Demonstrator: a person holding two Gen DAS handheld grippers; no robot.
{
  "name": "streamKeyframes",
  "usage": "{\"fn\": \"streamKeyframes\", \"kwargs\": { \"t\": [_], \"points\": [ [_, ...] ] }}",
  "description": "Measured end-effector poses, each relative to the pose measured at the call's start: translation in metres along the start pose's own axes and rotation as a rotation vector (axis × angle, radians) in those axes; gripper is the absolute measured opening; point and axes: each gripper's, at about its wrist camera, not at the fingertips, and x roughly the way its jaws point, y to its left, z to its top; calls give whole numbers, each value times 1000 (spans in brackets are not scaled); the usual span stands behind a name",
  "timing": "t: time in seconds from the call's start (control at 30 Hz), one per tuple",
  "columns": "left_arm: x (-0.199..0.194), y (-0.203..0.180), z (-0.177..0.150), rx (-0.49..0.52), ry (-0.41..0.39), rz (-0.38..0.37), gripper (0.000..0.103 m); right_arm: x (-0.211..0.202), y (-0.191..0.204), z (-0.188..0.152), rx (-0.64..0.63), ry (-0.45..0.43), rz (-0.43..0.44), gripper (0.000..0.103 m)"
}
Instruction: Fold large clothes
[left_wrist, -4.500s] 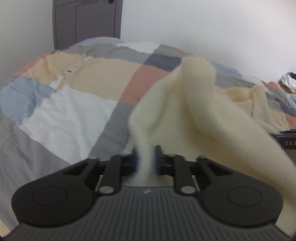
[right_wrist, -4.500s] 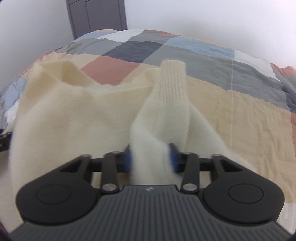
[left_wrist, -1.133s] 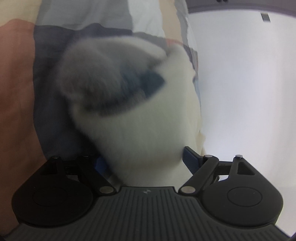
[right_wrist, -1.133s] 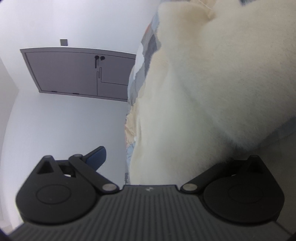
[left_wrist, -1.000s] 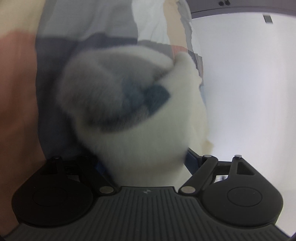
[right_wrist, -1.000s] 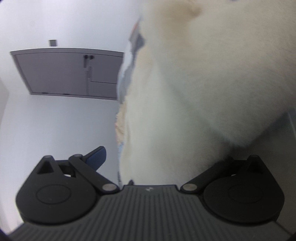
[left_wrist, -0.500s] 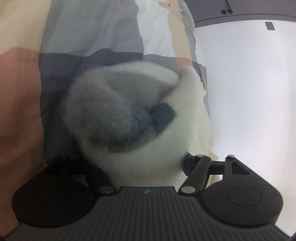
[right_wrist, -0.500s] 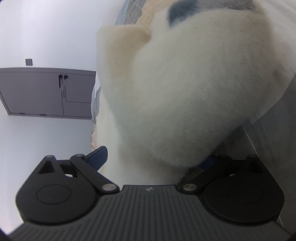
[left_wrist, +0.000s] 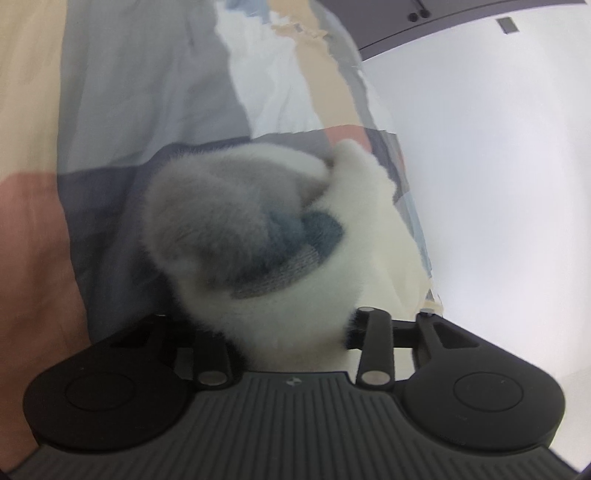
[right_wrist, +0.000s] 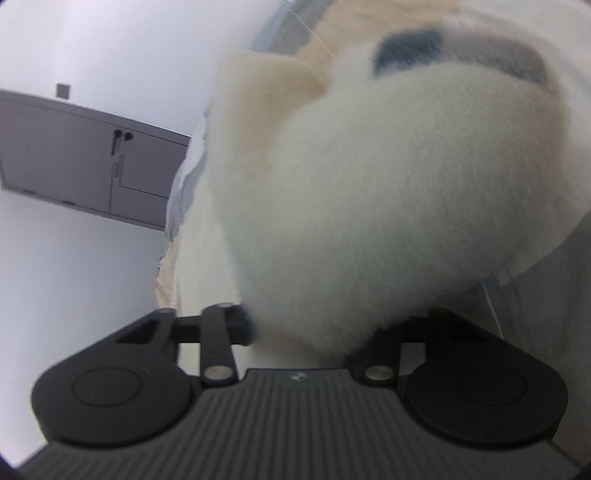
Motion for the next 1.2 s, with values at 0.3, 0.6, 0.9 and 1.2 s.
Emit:
{"fn": "streamKeyframes", "kwargs": {
  "t": [0.3,0.6,0.9,1.2],
  "points": [
    [-48,-19,-17,98,-61,-61,34,-32,18,4,-123,-62,82,34],
    [-105,-59,-32,214,-138,-118,34,-80,34,5,-149,-30,139,34],
    [-149,-47,-60,196,-103,-117,35,-110,37,-8,-145,20,145,34],
    [-128,-46,-43,163,-41,-144,49,-102,32,3,-74,47,228,57]
  ]
}}
